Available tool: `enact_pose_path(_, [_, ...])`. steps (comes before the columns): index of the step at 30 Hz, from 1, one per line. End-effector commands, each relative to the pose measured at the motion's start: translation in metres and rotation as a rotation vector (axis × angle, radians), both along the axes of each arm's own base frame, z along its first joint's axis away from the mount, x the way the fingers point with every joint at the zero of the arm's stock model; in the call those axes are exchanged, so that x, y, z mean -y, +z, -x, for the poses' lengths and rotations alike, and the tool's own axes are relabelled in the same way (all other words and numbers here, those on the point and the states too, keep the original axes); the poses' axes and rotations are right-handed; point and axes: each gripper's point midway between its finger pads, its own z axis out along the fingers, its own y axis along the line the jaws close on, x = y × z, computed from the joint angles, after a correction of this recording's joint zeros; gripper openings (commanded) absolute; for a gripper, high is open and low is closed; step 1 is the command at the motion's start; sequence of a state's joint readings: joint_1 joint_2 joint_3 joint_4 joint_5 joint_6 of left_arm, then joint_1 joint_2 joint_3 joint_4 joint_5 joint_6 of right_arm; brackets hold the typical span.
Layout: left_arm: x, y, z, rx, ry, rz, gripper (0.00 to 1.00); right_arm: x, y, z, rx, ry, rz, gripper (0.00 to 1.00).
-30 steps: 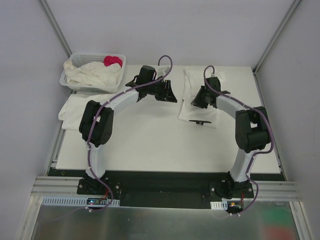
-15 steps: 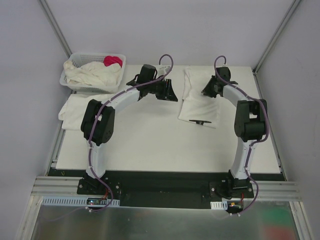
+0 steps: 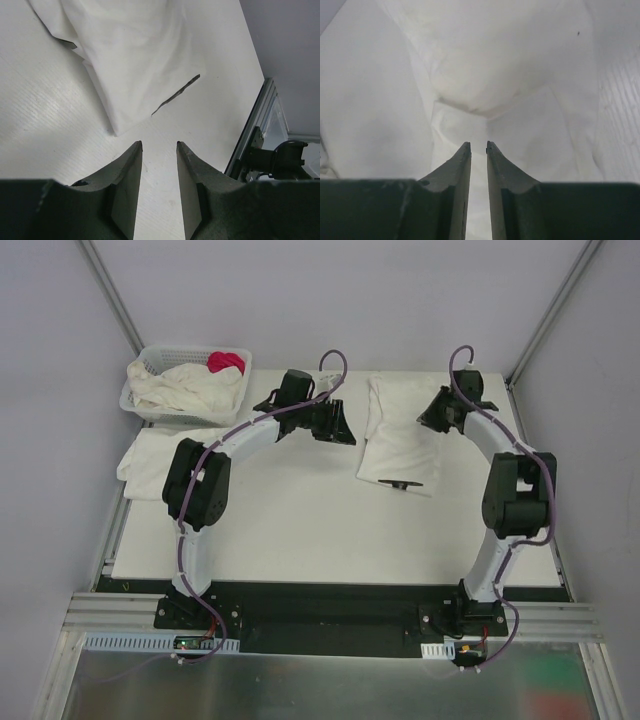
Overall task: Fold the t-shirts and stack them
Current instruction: Fold the folded rectangular tshirt in 1/3 of the way
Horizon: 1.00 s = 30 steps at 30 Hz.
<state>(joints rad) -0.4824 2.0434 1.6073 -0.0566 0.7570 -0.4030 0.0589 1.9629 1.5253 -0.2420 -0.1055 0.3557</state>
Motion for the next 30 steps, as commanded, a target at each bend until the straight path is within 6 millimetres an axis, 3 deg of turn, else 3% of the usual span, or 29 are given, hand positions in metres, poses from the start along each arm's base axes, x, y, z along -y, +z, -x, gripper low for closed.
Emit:
enact_pose_path(1, [-0.002, 0.014, -0.001, 0.041, -0.034, 0.035, 0.33, -0.024, 0.041, 0.037, 0.098, 0.048, -0.065, 0.22])
enact_pose_path(3, [-0.002, 0.014, -0.001, 0.044, -0.034, 0.035, 0.33, -0.029, 0.051, 0.047, 0.130, 0.053, -0.064, 0.22])
enact_pose_path(7, [0.000, 0.012, 0.000, 0.032, -0.046, 0.041, 0.33, -0.042, 0.027, 0.064, 0.078, 0.083, -0.102, 0.22])
enact_pose_path(12, [0.003, 0.021, 0.004, 0.052, -0.094, 0.070, 0.33, -0.048, -0.008, 0.059, 0.017, 0.085, -0.122, 0.22])
enact_pose_path(19, [0.002, 0.034, 0.008, 0.115, -0.136, 0.085, 0.37, -0.040, -0.039, 0.035, -0.016, 0.063, -0.109, 0.22])
enact_pose_path(25, [0.001, 0.034, 0.012, 0.131, -0.155, 0.082, 0.37, -0.019, -0.043, 0.009, -0.012, 0.021, -0.131, 0.23])
enact_pose_path(30, [0.000, 0.029, 0.010, 0.123, -0.152, 0.069, 0.37, -0.004, -0.027, -0.001, 0.021, -0.001, -0.157, 0.23])
